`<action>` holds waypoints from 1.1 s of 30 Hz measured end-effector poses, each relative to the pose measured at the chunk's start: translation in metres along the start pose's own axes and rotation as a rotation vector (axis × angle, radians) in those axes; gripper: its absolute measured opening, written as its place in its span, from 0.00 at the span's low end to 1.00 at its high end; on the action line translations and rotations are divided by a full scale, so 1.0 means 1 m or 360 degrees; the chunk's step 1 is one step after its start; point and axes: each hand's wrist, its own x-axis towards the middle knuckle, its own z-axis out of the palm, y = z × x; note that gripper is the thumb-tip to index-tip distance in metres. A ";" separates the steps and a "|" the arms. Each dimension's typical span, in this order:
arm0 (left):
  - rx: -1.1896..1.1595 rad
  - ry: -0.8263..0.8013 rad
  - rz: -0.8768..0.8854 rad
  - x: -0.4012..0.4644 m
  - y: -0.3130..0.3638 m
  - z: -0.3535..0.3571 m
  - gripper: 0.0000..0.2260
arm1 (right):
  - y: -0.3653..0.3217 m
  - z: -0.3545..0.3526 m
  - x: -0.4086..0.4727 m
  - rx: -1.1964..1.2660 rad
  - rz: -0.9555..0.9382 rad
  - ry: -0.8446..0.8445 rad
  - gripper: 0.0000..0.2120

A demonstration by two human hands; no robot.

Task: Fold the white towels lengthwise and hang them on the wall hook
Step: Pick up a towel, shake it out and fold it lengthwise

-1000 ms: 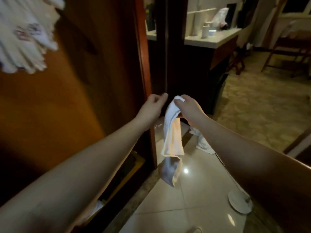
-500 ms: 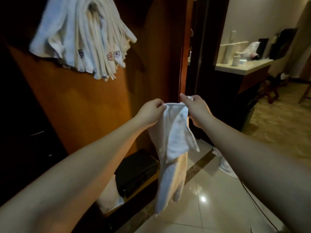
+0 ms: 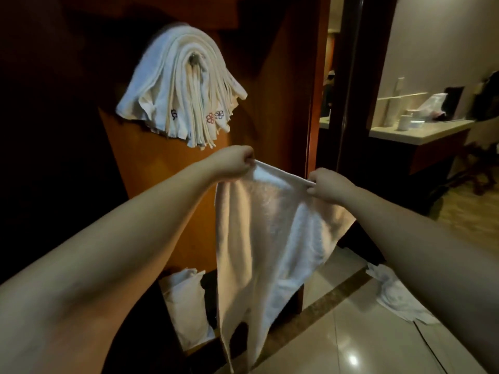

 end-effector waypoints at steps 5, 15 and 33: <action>0.0143 -0.0373 -0.0225 -0.013 -0.014 -0.010 0.06 | 0.027 0.011 -0.002 0.0118 0.0310 0.0178 0.03; -0.0015 0.0181 -0.0726 -0.024 -0.053 -0.046 0.11 | 0.021 -0.036 0.004 0.0220 0.0443 0.0644 0.04; -0.2374 0.0628 -0.1131 -0.044 0.000 0.005 0.21 | -0.016 -0.095 -0.008 0.1215 0.0551 -0.0478 0.08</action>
